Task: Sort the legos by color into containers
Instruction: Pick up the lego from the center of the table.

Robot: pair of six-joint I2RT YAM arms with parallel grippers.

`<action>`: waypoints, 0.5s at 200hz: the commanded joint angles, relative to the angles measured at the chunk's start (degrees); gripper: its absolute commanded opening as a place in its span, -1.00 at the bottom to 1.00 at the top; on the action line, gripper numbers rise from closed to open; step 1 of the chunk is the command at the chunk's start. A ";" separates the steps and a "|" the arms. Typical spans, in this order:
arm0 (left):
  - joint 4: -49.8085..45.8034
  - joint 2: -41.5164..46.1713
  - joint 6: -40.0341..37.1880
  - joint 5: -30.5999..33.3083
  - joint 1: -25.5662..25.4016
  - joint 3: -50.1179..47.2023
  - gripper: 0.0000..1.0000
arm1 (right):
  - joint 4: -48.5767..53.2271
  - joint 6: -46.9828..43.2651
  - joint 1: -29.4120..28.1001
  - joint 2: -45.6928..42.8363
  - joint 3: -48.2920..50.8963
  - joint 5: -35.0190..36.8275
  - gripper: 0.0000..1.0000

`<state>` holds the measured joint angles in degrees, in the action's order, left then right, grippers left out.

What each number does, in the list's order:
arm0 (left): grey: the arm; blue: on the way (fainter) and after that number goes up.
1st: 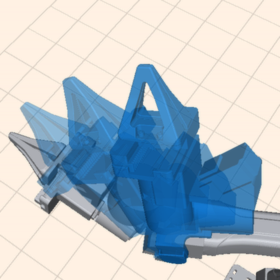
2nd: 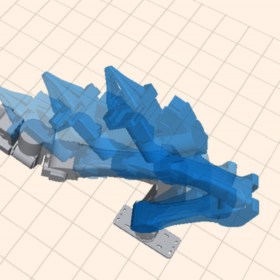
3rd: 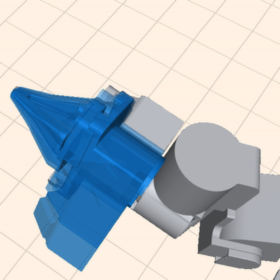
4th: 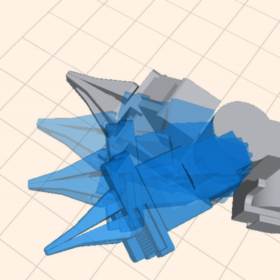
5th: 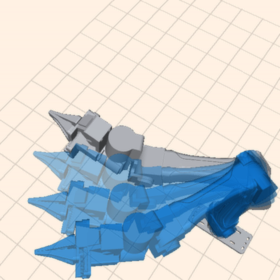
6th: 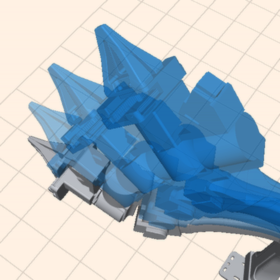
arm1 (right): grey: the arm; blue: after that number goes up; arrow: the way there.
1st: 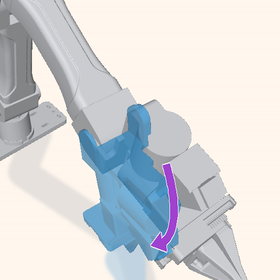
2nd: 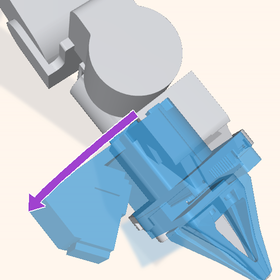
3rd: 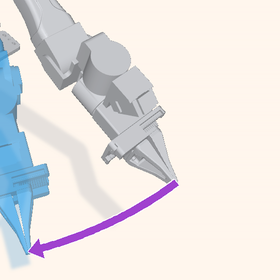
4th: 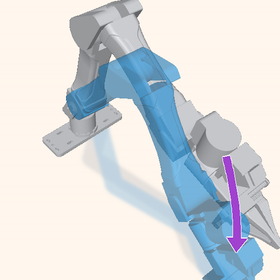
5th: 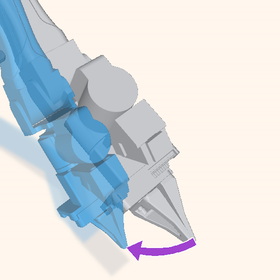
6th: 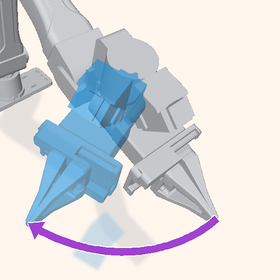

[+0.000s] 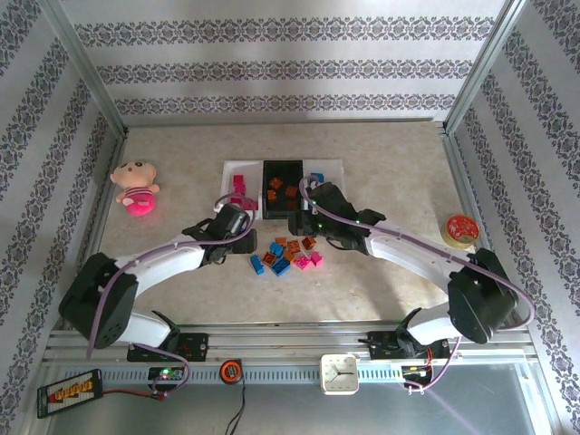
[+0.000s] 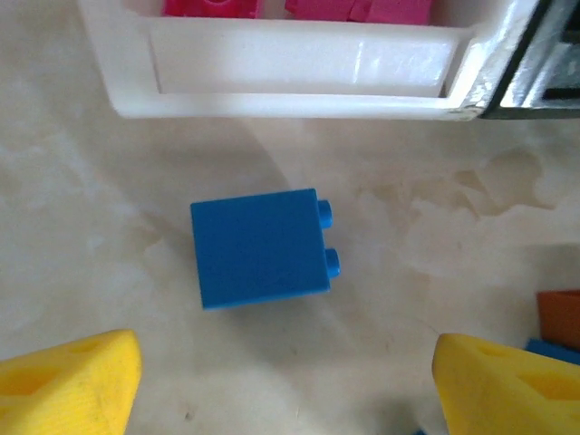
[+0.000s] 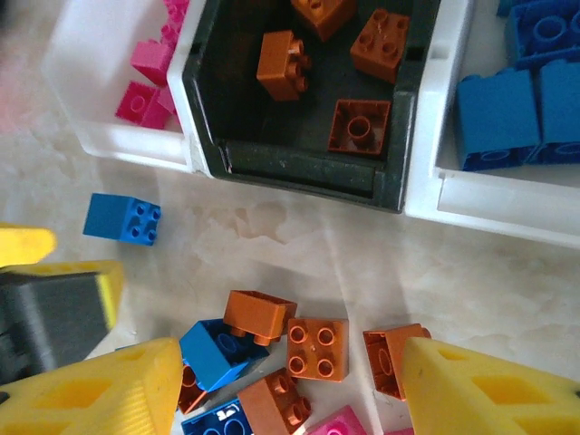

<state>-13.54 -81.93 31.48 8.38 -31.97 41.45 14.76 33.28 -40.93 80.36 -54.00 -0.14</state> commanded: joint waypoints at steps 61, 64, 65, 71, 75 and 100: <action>12.09 -10.78 -3.77 -0.21 4.25 2.29 0.28 | -0.29 2.01 0.99 -7.87 3.55 1.55 0.31; 12.26 -10.95 -3.86 -0.21 4.27 2.30 0.25 | -0.28 1.97 1.01 -8.11 3.62 1.54 0.31; 12.29 -10.91 -3.87 -0.21 4.27 2.27 0.24 | -0.27 2.01 0.97 -8.16 3.67 1.59 0.32; 12.54 -11.20 -3.96 -0.27 4.26 2.19 0.18 | -0.17 2.05 1.10 -8.64 3.96 1.66 0.32; 12.70 -11.23 -4.01 -0.36 4.21 2.10 0.13 | -0.21 2.07 1.16 -8.91 4.18 1.78 0.31; 12.80 -10.42 -4.05 -1.35 4.28 1.37 -0.11 | -0.04 2.74 2.32 -10.83 5.93 2.16 0.32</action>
<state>-3.44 -92.88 28.32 8.23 -28.34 42.68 14.37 34.63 -39.94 72.01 -49.87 0.43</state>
